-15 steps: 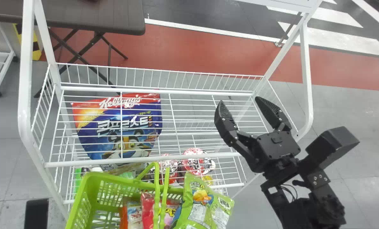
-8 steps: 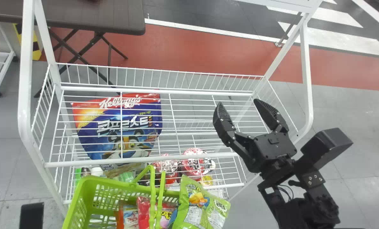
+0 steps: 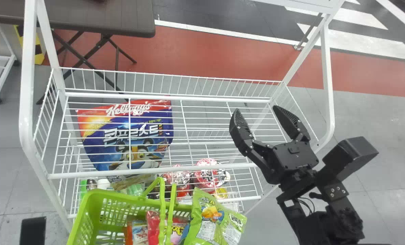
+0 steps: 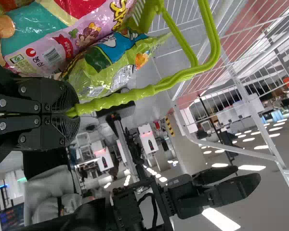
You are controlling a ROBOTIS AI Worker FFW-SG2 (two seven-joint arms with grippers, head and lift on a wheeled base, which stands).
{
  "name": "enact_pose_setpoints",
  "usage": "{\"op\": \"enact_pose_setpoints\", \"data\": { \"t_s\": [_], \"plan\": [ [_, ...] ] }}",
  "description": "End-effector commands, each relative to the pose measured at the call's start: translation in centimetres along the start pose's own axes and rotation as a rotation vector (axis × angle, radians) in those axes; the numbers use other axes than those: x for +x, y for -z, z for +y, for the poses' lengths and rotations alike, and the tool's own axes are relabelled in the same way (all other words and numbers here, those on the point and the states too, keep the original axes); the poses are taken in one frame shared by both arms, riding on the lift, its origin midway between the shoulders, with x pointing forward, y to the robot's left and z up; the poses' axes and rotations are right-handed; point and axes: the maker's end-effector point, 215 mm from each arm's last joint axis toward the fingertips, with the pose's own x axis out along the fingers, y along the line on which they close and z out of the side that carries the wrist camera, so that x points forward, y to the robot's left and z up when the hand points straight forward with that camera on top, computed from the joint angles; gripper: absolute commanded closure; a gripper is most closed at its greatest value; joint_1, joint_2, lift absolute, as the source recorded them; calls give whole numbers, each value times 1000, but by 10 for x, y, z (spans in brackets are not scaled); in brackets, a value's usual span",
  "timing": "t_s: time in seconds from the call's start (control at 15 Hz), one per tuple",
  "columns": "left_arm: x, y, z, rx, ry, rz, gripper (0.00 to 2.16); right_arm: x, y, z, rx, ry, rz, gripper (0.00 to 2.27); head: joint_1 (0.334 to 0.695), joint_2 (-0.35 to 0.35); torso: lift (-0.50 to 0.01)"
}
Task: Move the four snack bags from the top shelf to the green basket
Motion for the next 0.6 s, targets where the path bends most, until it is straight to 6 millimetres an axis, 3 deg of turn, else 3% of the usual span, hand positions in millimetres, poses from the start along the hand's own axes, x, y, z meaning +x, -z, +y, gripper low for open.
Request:
{"op": "enact_pose_setpoints", "data": {
  "t_s": [0.0, 0.53],
  "plan": [
    [0, 0, -1, 0, 1, 0, 1362, 0, 0, -1, 0, 2, 1, 39, 695, -350, 0],
    [0, 1, -2, -1, 2, 4, 1362, 0, -3, -2, -3, 5, -5, 39, 695, -350, 0]
  ]
}}
